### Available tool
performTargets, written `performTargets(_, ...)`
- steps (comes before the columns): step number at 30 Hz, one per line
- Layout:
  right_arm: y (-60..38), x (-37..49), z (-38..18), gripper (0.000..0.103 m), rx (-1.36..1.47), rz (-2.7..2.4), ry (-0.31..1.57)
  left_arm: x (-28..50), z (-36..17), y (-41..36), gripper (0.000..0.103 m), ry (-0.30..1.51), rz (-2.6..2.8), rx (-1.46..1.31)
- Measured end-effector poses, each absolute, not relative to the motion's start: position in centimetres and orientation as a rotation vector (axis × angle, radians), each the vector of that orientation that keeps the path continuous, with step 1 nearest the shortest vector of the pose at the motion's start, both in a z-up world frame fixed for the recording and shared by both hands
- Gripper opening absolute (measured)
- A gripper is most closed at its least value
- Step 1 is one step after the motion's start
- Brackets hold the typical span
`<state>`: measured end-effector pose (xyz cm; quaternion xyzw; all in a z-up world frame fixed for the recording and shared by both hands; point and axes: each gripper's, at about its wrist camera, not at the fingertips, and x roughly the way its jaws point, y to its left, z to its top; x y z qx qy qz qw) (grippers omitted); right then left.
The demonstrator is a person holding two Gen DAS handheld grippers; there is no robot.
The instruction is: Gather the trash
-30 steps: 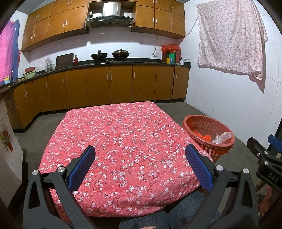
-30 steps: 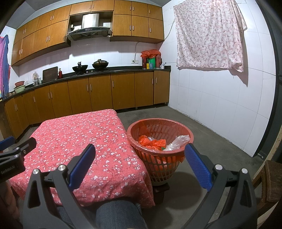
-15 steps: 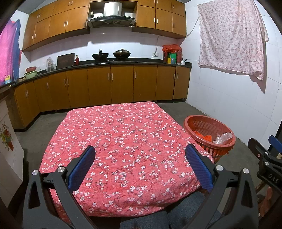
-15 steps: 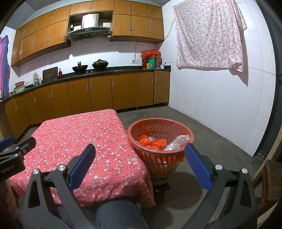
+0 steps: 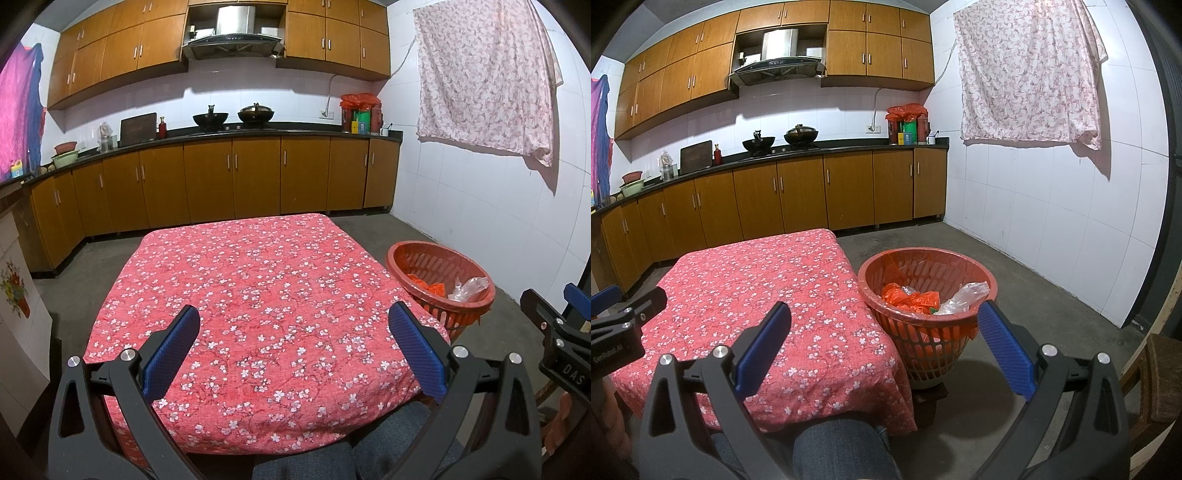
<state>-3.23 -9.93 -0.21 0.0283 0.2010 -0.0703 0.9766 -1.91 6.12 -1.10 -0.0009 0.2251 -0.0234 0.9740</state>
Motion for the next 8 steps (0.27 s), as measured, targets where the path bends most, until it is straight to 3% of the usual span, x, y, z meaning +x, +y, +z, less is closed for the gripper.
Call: performTargets(8,-9.89,-3.35,-0.33,0.098,0.06,-0.143,0.406,-1.99,-1.07,6.08,0.101,0.455,-0.048,-0.003)
